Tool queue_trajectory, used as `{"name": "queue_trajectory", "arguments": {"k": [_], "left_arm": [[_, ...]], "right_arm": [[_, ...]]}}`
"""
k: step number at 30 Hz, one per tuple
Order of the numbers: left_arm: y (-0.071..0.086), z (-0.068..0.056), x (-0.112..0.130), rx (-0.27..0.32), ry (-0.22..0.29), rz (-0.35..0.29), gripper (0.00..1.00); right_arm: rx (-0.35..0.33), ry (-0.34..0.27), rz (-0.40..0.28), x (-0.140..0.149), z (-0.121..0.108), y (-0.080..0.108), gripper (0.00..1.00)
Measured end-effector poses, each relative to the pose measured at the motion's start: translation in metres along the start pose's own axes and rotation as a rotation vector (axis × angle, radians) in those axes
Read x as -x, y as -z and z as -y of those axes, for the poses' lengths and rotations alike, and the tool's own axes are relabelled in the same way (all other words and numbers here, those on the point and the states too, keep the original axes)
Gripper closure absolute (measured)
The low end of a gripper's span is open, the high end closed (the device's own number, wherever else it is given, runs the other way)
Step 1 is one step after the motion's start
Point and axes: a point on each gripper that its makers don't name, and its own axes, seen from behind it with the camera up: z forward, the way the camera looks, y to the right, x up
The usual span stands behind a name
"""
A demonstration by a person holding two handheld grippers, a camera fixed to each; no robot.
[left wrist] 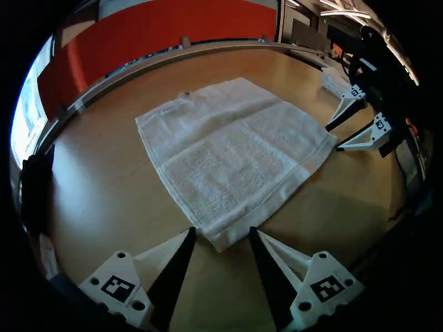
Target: Fold towel
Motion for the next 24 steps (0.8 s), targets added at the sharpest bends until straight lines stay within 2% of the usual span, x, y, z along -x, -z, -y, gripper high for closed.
{"name": "queue_trajectory", "arguments": {"k": [7, 12, 17, 24], "left_arm": [[0.000, 0.005, -0.001, -0.017, 0.023, 0.006, 0.56], [0.000, 0.008, 0.000, -0.026, 0.042, 0.012, 0.80], [0.000, 0.004, -0.001, -0.019, 0.051, 0.014, 0.87], [0.004, 0.000, -0.005, -0.018, 0.076, 0.007, 0.90]], "right_arm": [[-0.013, 0.001, -0.001, 0.000, 0.004, 0.001, 0.54], [-0.013, 0.007, -0.004, -0.001, 0.006, 0.001, 0.74], [0.005, 0.003, -0.009, -0.003, 0.005, 0.002, 0.86], [0.005, -0.026, -0.032, -0.011, 0.003, 0.007, 0.88]]}}
